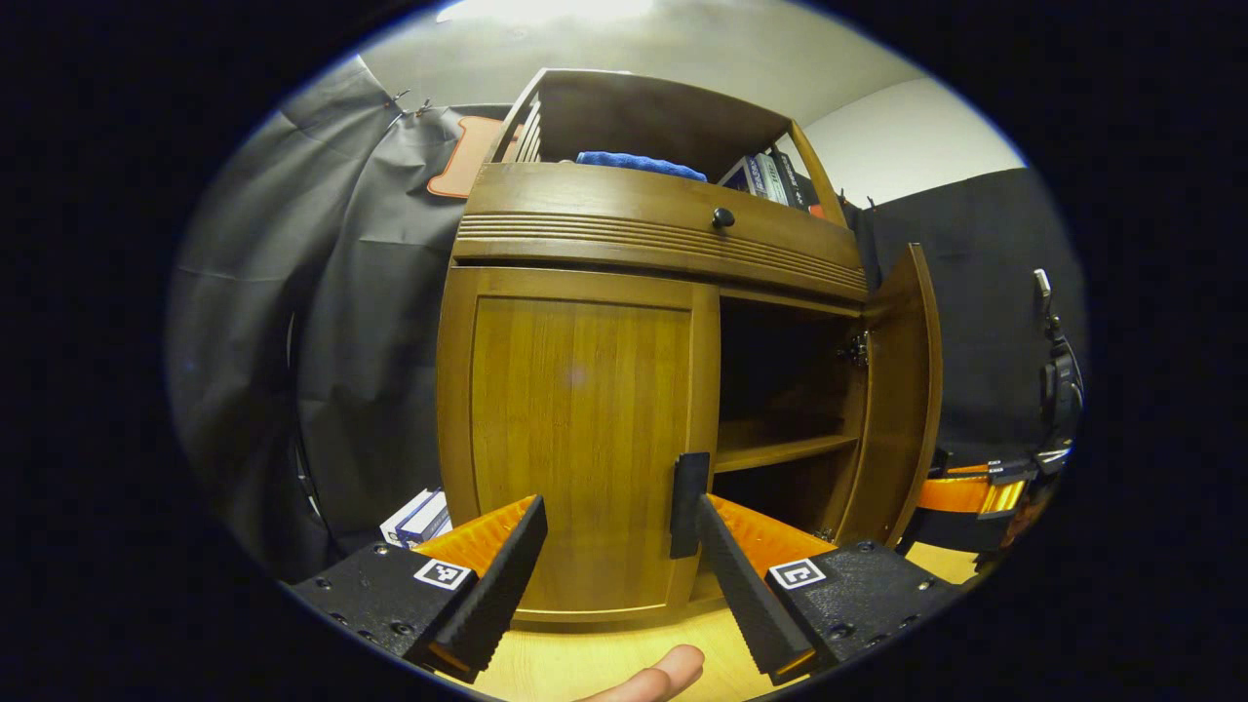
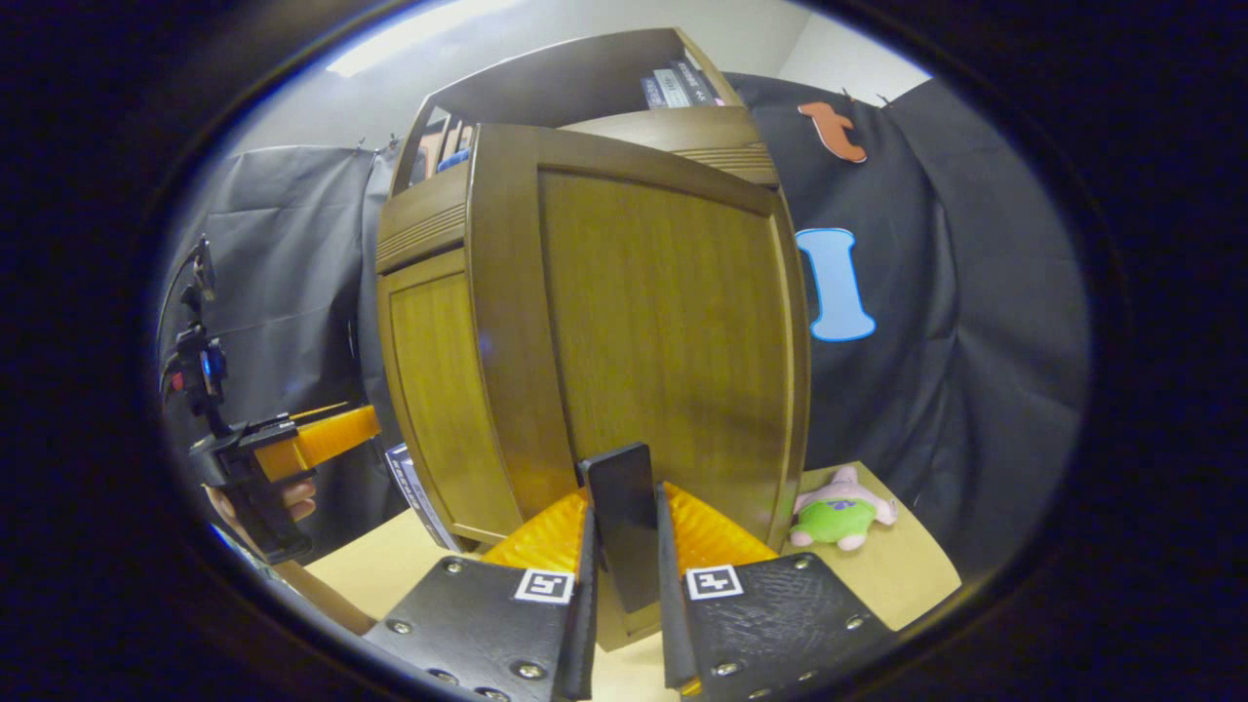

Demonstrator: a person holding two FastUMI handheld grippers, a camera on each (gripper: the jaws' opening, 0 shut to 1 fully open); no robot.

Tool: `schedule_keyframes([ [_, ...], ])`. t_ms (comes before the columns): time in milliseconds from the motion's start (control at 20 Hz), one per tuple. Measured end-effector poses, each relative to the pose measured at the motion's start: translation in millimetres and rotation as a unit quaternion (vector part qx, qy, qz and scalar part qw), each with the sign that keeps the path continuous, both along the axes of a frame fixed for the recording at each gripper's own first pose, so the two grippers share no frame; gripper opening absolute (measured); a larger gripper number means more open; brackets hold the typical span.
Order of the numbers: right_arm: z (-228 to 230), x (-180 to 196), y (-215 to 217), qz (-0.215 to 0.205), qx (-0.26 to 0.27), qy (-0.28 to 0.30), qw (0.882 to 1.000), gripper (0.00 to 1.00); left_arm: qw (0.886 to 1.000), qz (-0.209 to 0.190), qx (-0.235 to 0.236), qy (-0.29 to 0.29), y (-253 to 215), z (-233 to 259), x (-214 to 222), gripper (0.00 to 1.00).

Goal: Open the right door of the double-door shoe cabinet with the right hand, and open the left door with the left hand.

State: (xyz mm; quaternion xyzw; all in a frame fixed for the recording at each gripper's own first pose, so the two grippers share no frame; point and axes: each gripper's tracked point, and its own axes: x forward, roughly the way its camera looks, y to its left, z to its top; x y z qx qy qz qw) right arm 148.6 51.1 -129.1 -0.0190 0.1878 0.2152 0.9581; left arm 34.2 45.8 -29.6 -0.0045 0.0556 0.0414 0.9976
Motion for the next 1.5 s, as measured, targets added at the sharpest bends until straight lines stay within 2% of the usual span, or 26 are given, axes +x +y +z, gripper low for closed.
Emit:
schedule_keyframes([
  [100,3,-4,-10,-0.005,-0.002,-0.003,1.0,0.28,1.0,-0.001,0.005,0.0,-4,-1,0,0.95],
  [150,5,-5,-14,-0.006,-0.002,-0.005,1.0,0.28,1.0,0.0,0.008,-0.001,-4,0,0,0.92],
  [300,6,-7,-20,-0.016,0.012,-0.004,1.0,0.28,1.0,-0.001,0.015,-0.002,-8,0,0,0.92],
  [450,9,-7,-28,-0.024,-0.003,-0.019,1.0,0.28,1.0,-0.001,0.016,-0.001,-8,-2,1,0.92],
  [600,12,-10,-41,-0.044,0.005,-0.013,0.999,0.28,1.0,0.0,0.014,0.003,-8,-4,2,0.92],
  [950,9,-12,-72,-0.061,-0.019,-0.023,0.998,0.27,1.0,-0.006,0.018,0.001,-13,-4,3,0.92],
  [1000,8,-10,-80,-0.069,-0.027,-0.028,0.997,0.24,1.0,-0.007,0.019,0.001,-14,-4,3,0.92],
  [1050,14,-13,-99,-0.095,-0.047,-0.04,0.994,0.27,1.0,-0.007,0.02,-0.001,-14,-3,3,0.92],
  [1100,14,9,-107,-0.108,-0.046,-0.051,0.992,0.03,1.0,-0.007,0.02,0.0,-15,-4,3,0.92],
  [1150,17,0,-126,-0.125,-0.059,-0.058,0.989,0.0,1.0,-0.009,0.02,0.0,-16,-5,3,0.92],
  [1200,21,2,-145,-0.142,-0.077,-0.069,0.984,0.02,1.0,-0.01,0.021,0.001,-17,-6,4,0.92],
  [1300,20,3,-149,-0.119,-0.047,-0.055,0.99,0.01,1.0,-0.011,0.025,0.003,-20,-8,5,0.92],
  [1500,20,15,-174,-0.098,-0.057,-0.054,0.992,0.01,0.999,-0.014,0.033,0.005,-28,-12,7,0.92],
])
